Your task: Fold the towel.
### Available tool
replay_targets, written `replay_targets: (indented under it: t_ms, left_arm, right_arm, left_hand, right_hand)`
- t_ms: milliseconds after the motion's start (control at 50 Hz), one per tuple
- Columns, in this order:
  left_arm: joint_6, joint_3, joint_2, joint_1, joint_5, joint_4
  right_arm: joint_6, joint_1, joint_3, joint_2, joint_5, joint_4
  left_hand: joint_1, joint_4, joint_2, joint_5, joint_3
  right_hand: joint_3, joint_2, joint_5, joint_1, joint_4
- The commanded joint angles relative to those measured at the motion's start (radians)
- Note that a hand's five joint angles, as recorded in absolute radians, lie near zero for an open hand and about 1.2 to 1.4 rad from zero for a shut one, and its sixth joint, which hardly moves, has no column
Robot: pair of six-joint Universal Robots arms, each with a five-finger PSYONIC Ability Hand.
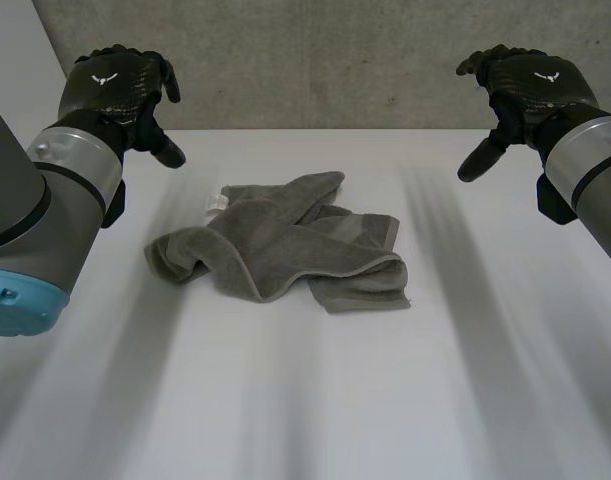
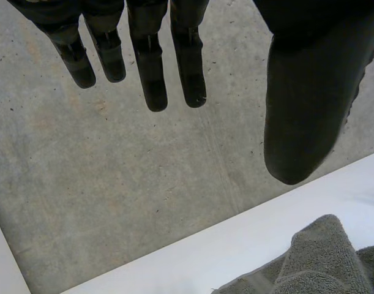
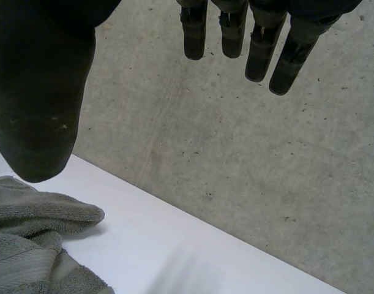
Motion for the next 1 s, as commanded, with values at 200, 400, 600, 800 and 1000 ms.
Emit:
replay_targets:
  t_ms: [200,400,600,800,1000]
  left_arm:
    - [0.003,-0.003,-0.012,0.002,0.001,0.025]
    - [0.003,-0.003,-0.012,0.008,0.001,0.025]
    - [0.006,-0.003,-0.012,0.009,0.001,0.039]
    - [0.148,-0.005,-0.082,0.021,0.014,0.081]
    - [0.380,0.000,-0.290,0.071,0.208,0.084]
  right_arm:
    - [0.000,0.000,0.000,0.000,-0.002,0.000]
    - [0.001,0.000,0.001,0.000,-0.002,0.000]
    - [0.001,0.000,0.001,-0.002,-0.002,0.000]
    - [-0.064,-0.001,-0.014,0.036,-0.148,0.080]
    - [-0.078,-0.001,-0.023,0.282,-0.207,0.126]
  left_hand:
    - [-0.305,-0.059,-0.306,-0.271,-0.052]
    - [-0.358,-0.059,-0.358,-0.324,-0.052]
    - [-0.382,-0.059,-0.382,-0.348,-0.052]
    - [-0.341,-0.059,-0.341,-0.307,-0.052]
    - [-0.326,-0.059,-0.326,-0.292,-0.052]
  right_hand:
    - [-0.044,-0.080,-0.061,-0.056,-0.076]
    - [-0.044,-0.080,-0.061,-0.056,-0.076]
    - [-0.044,-0.080,-0.061,-0.056,-0.076]
    - [-0.044,-0.080,-0.061,-0.056,-0.076]
    - [-0.044,-0.080,-0.061,-0.056,-0.076]
